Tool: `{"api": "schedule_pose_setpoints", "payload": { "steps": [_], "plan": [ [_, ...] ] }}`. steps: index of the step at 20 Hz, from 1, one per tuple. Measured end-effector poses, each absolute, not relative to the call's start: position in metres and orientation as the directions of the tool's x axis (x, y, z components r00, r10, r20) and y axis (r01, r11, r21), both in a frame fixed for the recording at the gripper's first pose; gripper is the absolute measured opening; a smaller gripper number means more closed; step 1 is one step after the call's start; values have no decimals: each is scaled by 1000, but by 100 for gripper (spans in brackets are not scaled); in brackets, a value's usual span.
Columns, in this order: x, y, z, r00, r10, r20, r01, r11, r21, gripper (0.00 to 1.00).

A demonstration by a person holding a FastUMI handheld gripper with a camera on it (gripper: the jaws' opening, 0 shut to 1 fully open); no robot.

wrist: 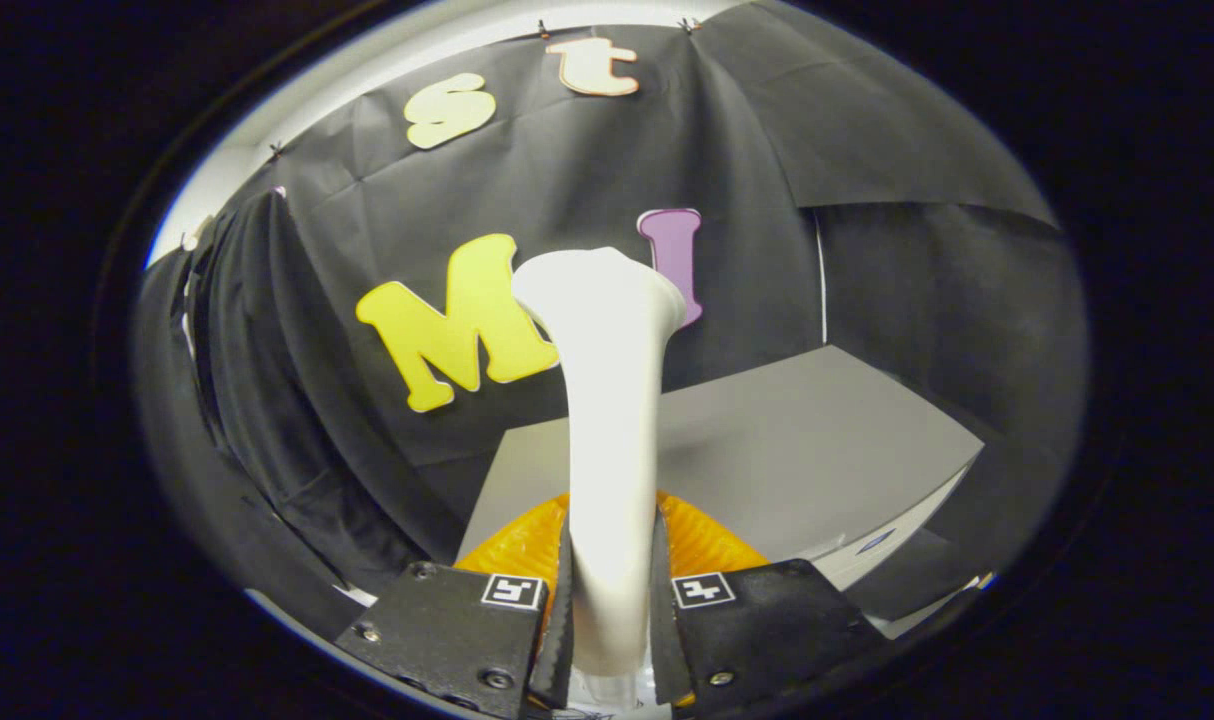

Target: Iron the clothes twice with a garment steamer, once on the left side and once on the right side.

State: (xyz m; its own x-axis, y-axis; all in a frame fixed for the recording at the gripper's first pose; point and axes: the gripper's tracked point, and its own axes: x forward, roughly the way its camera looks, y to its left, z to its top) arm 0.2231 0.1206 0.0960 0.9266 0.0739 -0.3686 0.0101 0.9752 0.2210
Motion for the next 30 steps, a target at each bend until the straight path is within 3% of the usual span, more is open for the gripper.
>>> {"api": "schedule_pose_setpoints", "payload": {
  "steps": [7, 19, 30],
  "plan": [
    [184, 194, 157, 971, 138, -195, -103, 978, 179, 34],
    [157, 325, 241, 952, 282, 121, -296, 947, 124, 34],
    [153, 422, 278, 903, 287, 319, -290, 956, -40, 34]
  ]
}}
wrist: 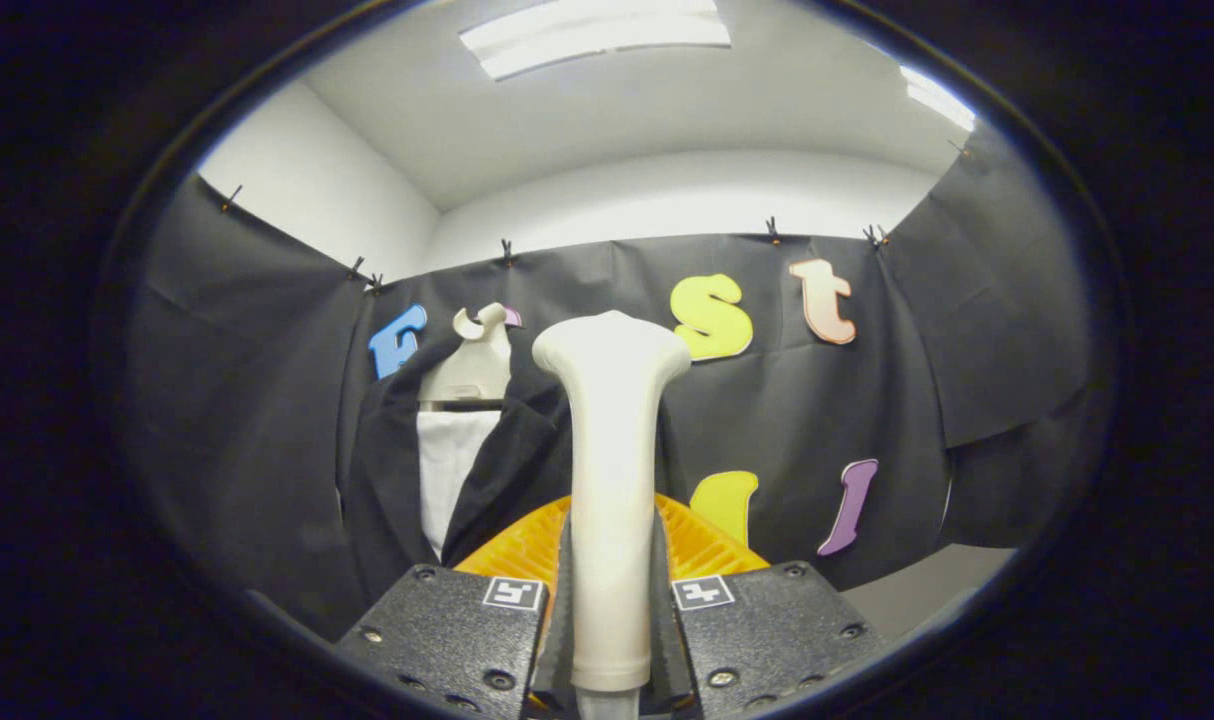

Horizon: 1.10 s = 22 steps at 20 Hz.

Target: Iron the clothes twice with a garment steamer, once on the left side and once on the right side.

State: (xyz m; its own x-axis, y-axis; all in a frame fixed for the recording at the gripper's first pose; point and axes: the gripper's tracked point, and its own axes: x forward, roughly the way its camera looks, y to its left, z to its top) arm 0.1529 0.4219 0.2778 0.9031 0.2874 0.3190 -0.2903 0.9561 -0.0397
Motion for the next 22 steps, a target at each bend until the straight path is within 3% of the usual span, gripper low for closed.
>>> {"api": "schedule_pose_setpoints", "payload": {
  "steps": [5, 22],
  "plan": [
    [152, 444, 282, 896, 246, 369, -228, 969, -93, 34],
    [133, 447, 183, 968, 171, 184, -156, 984, -89, 34]
  ]
}}
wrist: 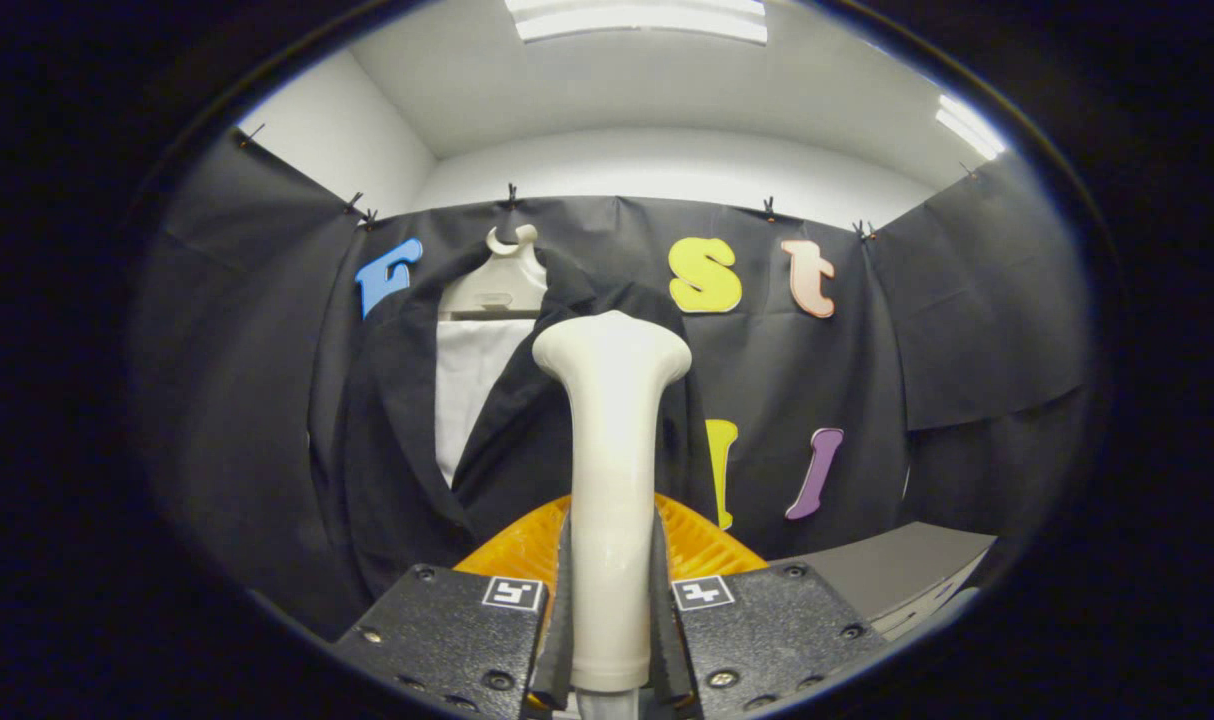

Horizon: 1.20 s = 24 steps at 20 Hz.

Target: Iron the clothes twice with a garment steamer, once on the left side and once on the right side.

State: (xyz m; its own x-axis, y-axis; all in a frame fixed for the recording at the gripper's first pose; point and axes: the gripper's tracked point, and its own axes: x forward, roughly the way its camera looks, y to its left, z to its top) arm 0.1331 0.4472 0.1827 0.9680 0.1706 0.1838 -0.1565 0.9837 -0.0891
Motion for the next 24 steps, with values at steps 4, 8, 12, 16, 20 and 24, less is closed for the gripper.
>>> {"api": "schedule_pose_setpoints", "payload": {
  "steps": [4, 8, 12, 16, 20, 24],
  "plan": [
    [125, 449, 152, 978, 156, 136, -142, 984, -109, 34],
    [123, 449, 116, 987, 144, 73, -135, 984, -119, 34],
    [118, 446, 75, 992, 125, 18, -122, 985, -125, 34],
    [112, 444, 43, 993, 110, -41, -114, 986, -124, 34],
    [103, 444, 24, 991, 113, -73, -123, 982, -142, 34],
    [93, 442, -5, 986, 108, -129, -126, 982, -138, 34]
  ]
}}
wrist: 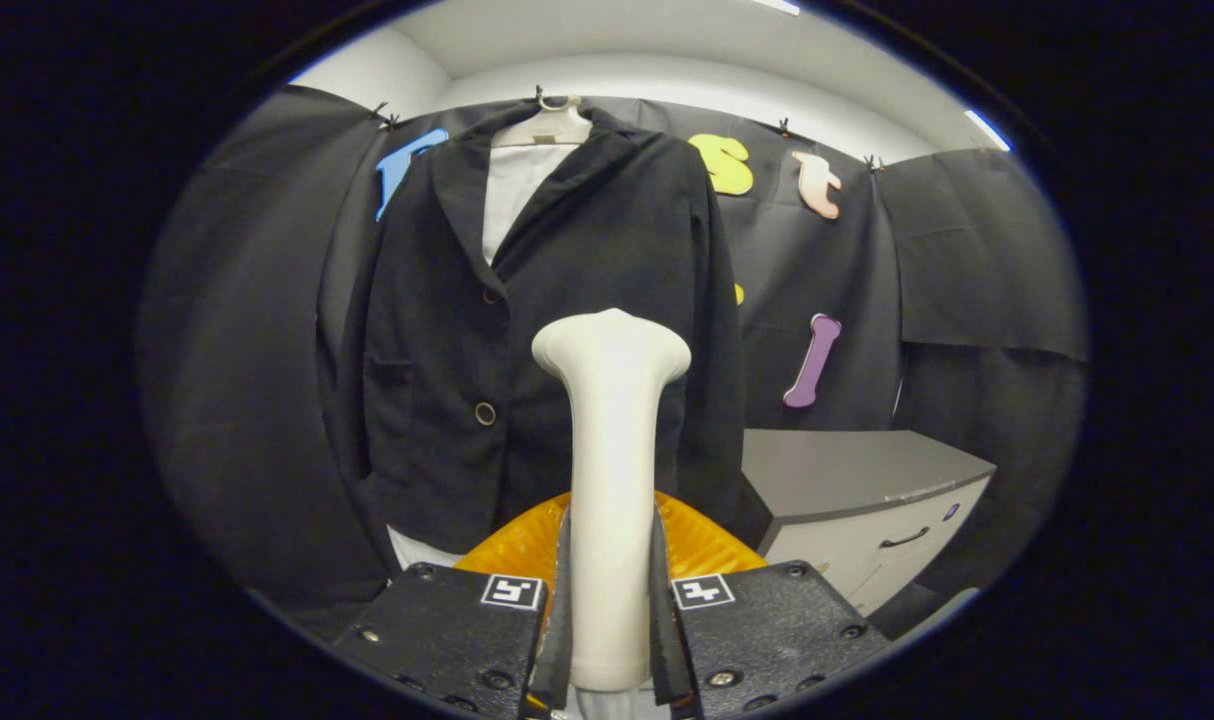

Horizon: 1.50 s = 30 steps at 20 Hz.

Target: Iron the clothes twice with a garment steamer, once on the left side and once on the right side.

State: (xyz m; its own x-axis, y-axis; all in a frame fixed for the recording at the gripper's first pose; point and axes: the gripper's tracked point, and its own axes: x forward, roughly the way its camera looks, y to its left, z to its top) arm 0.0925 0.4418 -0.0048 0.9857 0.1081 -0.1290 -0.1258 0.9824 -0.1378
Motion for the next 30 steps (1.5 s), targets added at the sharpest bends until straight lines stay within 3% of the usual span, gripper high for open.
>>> {"api": "schedule_pose_setpoints", "payload": {
  "steps": [17, 26, 30],
  "plan": [
    [82, 427, -130, 928, 55, -369, -109, 986, -129, 34],
    [76, 421, -183, 890, 41, -454, -136, 975, -178, 34],
    [77, 421, -171, 892, 54, -448, -146, 974, -174, 34]
  ]
}}
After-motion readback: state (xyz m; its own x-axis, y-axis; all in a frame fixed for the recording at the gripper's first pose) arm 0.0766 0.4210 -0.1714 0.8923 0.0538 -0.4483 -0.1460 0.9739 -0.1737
